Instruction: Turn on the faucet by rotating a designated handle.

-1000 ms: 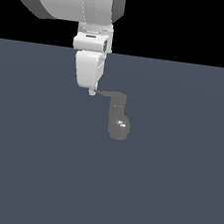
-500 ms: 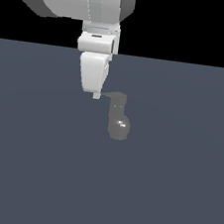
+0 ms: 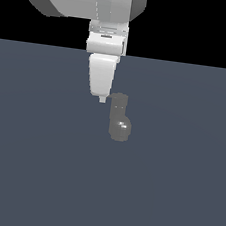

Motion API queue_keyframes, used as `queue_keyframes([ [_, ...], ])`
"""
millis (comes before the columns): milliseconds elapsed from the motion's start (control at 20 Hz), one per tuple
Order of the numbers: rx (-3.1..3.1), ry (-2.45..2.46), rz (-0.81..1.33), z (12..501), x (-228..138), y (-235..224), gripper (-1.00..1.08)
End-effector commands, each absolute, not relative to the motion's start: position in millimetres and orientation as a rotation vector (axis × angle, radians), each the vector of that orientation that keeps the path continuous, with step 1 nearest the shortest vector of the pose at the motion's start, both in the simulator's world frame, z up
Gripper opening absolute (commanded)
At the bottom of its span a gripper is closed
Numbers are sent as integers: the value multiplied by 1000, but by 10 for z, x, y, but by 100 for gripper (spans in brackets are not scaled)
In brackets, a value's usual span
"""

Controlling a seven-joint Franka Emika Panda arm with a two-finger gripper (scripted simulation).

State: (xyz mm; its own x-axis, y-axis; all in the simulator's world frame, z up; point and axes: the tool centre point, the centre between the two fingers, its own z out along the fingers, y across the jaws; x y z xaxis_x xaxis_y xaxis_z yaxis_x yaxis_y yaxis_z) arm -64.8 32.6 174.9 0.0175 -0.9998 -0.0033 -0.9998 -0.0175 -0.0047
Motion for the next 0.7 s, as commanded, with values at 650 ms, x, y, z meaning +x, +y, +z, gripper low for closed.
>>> queue_keyframes([
  [650, -2246, 2188, 3, 1746, -679, -234, -100],
])
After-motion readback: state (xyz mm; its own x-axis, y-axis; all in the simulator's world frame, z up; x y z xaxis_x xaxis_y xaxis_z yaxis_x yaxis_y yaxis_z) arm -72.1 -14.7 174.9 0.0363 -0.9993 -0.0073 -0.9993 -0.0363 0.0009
